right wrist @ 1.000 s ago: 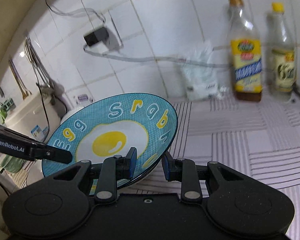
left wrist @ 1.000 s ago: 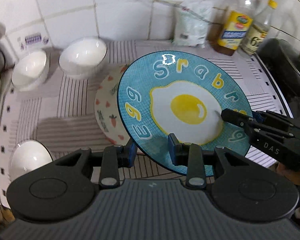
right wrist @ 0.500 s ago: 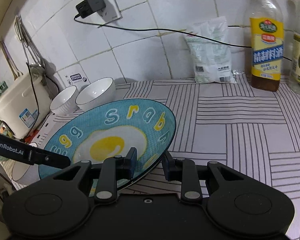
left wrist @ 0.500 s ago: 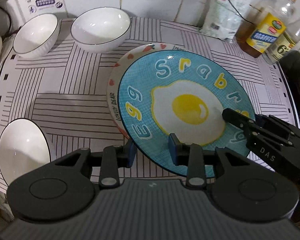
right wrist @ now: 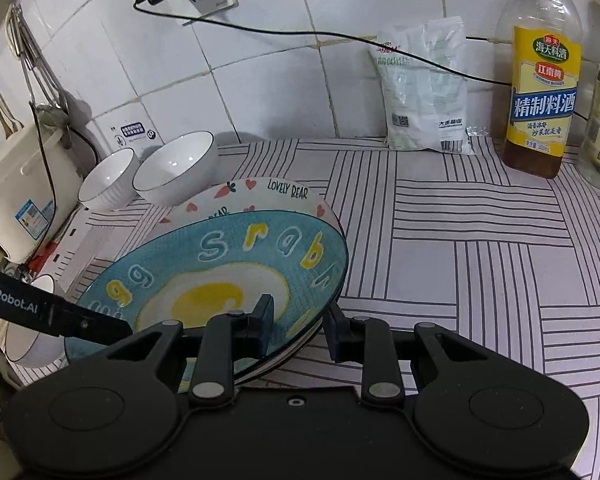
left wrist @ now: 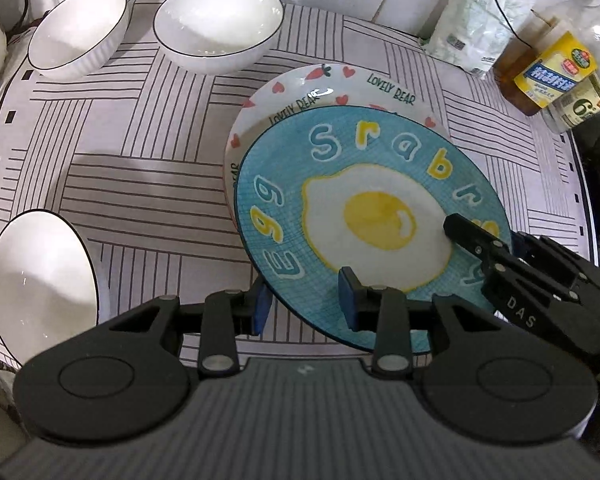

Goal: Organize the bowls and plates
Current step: 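Lower the blue egg plate onto the bunny plate, then open both grippers and release the egg plate rim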

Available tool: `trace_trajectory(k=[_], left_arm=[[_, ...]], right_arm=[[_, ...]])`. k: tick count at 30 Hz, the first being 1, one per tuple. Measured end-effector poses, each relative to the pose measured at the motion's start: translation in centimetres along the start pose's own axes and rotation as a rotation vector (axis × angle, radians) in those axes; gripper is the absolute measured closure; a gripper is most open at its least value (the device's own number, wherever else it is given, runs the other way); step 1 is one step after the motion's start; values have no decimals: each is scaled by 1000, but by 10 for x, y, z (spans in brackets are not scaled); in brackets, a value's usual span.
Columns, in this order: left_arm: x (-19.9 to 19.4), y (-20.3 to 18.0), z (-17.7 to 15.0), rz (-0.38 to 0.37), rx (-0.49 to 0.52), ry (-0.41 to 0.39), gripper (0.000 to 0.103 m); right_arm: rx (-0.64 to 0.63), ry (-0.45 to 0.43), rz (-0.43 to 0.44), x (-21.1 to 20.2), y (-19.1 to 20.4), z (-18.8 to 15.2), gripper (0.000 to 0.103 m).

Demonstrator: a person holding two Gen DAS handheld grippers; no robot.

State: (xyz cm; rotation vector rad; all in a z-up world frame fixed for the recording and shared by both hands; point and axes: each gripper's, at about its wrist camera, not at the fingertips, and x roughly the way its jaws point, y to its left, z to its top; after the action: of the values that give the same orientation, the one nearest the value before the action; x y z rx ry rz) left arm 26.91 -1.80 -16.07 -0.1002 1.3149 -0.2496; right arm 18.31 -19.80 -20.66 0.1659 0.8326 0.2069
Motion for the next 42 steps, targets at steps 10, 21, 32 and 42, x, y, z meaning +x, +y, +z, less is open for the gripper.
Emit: trace_trajectory(k=[10,21,32,42], left_arm=[[11,2,-1,-10,-49,20,69],[24,1,5,9,-73,45,69],[27,-2,10,47,-59,61,71],[15,-8,2,46,-2,24,71]], right_arm=[[-112,-5,-174,6,28,1,68],[-77,-45,-186,20,23,0,66],[-152,-81,-232,31,31,0,66],[-153,-98,-239,26,34,-3,66]])
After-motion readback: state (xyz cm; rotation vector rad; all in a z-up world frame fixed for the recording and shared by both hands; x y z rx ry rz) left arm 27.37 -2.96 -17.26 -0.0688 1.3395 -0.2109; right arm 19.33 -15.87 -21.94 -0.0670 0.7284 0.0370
